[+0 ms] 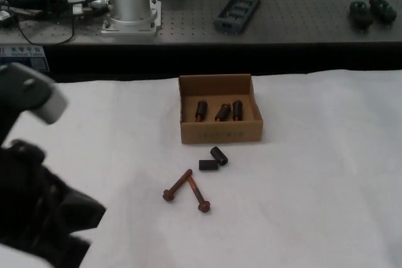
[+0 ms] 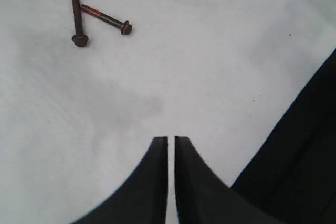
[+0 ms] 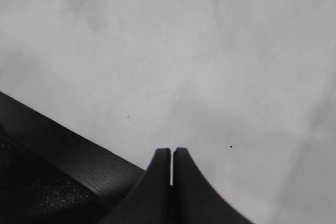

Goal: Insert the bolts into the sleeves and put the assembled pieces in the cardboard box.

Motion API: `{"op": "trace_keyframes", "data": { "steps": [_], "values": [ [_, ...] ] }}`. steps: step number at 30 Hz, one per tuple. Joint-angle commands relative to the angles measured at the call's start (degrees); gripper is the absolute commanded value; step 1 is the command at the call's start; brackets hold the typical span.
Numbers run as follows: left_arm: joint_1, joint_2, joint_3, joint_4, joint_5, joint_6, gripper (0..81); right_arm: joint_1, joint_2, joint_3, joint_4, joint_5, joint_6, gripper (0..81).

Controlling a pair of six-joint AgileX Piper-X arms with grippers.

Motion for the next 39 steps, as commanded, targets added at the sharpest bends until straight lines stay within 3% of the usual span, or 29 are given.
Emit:
{"op": "trace_keyframes", "data": {
  "steps": [1, 5, 10, 16, 23, 27, 34, 37, 39],
  "values": [
    [-0.03, -4.13, 1.59, -0.53, 0.05, -4.4, 3.5, 0.18, -0.5, -0.38, -0.56, 1.71, 0.08, 1.8],
    [-0.03, -7.66, 2.09, -0.53, 0.05, -8.8, 3.5, 0.18, -0.5, -0.38, -4.39, 3.48, 0.08, 1.8],
    [-0.03, -8.53, 2.09, -0.28, -0.91, -9.1, 3.5, 0.18, 2.2, -0.38, -8.55, -0.45, -0.09, 1.8],
    [-0.03, -8.53, 2.09, 1.2, -12.2, -9.53, 3.5, 0.3, 10.88, -0.38, -11.34, -1.64, -1.74, 1.8],
    [-0.03, -8.07, 2.2, 0.92, -10.2, -9.1, 3.5, 0.29, 16.68, -0.38, -19.07, -1.78, -0.39, 1.8],
    [-0.03, -5.07, 3.32, -1.09, -10.08, -4.16, 4.3, 0.29, 15.93, -0.38, -20.38, -1.09, 1.44, 1.8],
    [-0.03, 1.39, 4.09, -2.48, -5.05, -6.41, 31.6, 0.29, 15.8, -0.38, -21.16, -0.93, -2.06, 1.8],
    [-0.03, 1.58, 4.09, -2.49, -5.08, -7.79, 27.9, 0.11, 19.72, -0.38, -22.86, -1.47, -5.04, 1.8],
    [-0.03, 0.75, 4.09, -2.35, -5.08, -7.77, 20.8, -0.49, 24.01, -0.38, -25.33, -1.61, -6.2, 1.8]
  ]
}}
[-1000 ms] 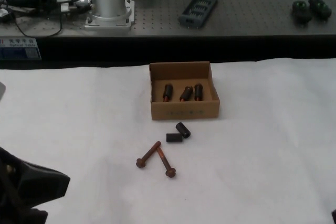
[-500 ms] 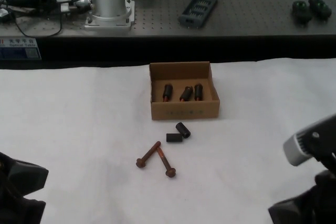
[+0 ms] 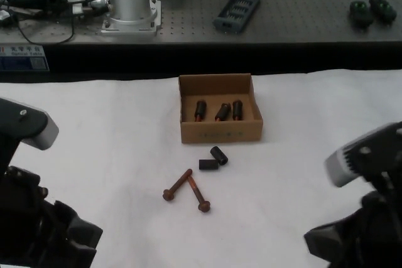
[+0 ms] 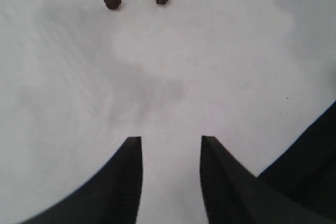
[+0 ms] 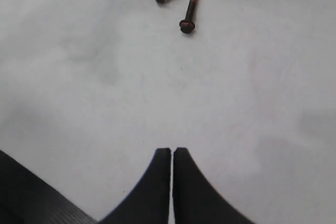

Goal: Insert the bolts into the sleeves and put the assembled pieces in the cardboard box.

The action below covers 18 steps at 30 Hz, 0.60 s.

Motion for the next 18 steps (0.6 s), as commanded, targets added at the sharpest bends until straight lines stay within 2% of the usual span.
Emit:
{"op": "trace_keyframes", "data": {
  "steps": [1, 6, 9, 15, 18],
  "values": [
    [-0.03, -1.33, -0.17, 0.33, 0.42, -1.14, 16.9, -0.8, 3.48, -0.38, -2.87, -0.65, -1.53, 1.8],
    [-0.03, -4.37, -0.17, 0.81, 0.42, -1.14, 0.4, -5.89, 14.78, -0.69, -12.8, -6.88, -1.64, 1.8],
    [-0.03, -6.6, -0.17, 0.81, 0.42, -1.14, 0.6, -9.01, 20.62, -2.71, -14.85, -8.15, -2.48, 1.8],
    [-0.03, -10.04, -0.17, 0.81, 0.42, -1.14, 0.6, -14.49, 31.58, -9.99, -19.1, -8.77, -14.28, 1.8],
    [-0.03, -11.17, -0.17, 0.81, 0.42, -1.14, 0.6, -16.8, 37.65, -14.27, -20.53, -8.77, -17.71, 1.8]
  ]
}}
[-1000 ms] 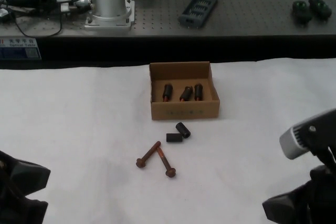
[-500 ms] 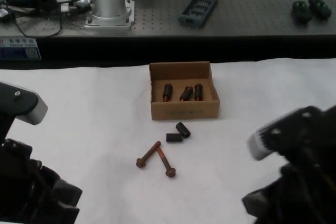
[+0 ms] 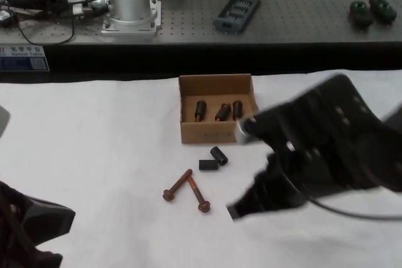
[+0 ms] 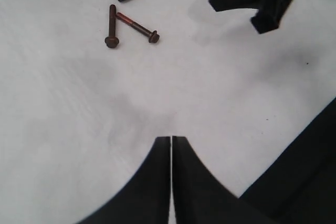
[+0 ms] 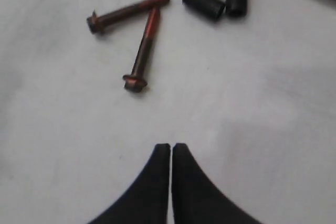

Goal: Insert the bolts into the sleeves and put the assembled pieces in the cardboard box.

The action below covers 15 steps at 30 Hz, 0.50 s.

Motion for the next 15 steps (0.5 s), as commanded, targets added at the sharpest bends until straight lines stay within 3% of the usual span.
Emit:
{"op": "trace_keyframes", "data": {
  "steps": [1, 3, 4, 10, 15],
  "values": [
    [-0.03, -1.53, -0.17, 0.21, 0.14, -1.01, 0.6, -1.63, 3.31, -2.9, -1.38, -0.85, -2.85, 1.8],
    [-0.03, -1.89, -0.17, 0.21, 0.14, -1.01, 0.6, -3.3, 7.04, -6.02, -1.37, -1.52, -3.49, 0.0],
    [-0.03, -1.98, -0.17, 0.21, 0.14, -1.01, 0.6, -4.03, 9.0, -7.81, -1.37, -1.92, -3.49, 3.0],
    [-0.03, -1.98, -0.17, 0.21, 0.14, -1.01, 0.6, -6.73, 18.58, -18.35, -0.96, -1.9, -3.49, 31.9],
    [-0.03, -1.98, -0.17, 0.21, 0.14, -1.01, 0.6, -6.88, 24.08, -26.01, 0.29, -1.91, -4.86, 30.2]
  ]
}}
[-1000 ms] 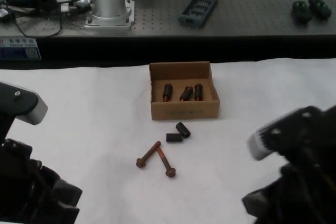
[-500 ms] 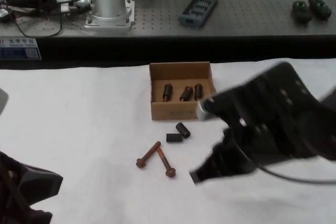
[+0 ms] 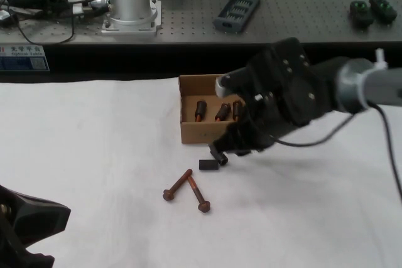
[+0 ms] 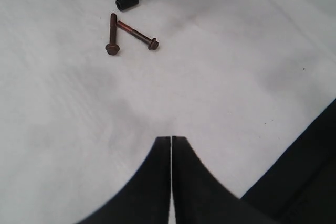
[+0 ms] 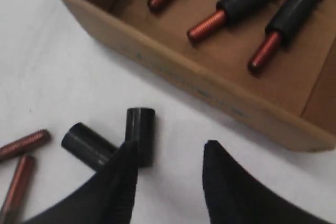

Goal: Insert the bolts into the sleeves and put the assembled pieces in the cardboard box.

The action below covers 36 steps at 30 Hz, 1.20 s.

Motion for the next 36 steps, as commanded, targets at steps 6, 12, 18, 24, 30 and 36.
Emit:
{"op": "trace_keyframes", "data": {
  "steps": [6, 12, 18, 24, 30, 36],
  "values": [
    [-0.03, -0.4, -0.17, 0.21, 0.08, -0.53, 0.6, 0.38, 4.94, -8.11, 2.55, -0.48, -0.74, 27.6],
    [-0.03, -0.4, -0.17, 0.21, 0.08, 0.8, 0.6, 0.71, 5.49, -8.11, 6.31, -0.48, -0.84, 27.6],
    [-0.03, -0.4, -0.17, 0.21, 0.08, 0.8, 0.6, 1.3, 6.58, -8.11, 5.92, -0.24, -3.75, 27.6],
    [-0.03, -0.4, -0.17, 0.21, 0.08, 0.8, 0.6, 1.55, 8.59, -8.11, 4.33, 0.01, -5.53, 27.6],
    [-0.03, -0.4, -0.17, 0.21, -0.38, 2.43, 0.6, 1.55, 10.28, -8.11, 5.14, 0.01, -5.65, 27.6],
    [-0.03, -0.4, -0.17, 0.21, -0.83, 3.27, 0.6, 1.55, 10.14, -8.11, 5.74, 0.01, -5.65, 14.5]
  ]
}}
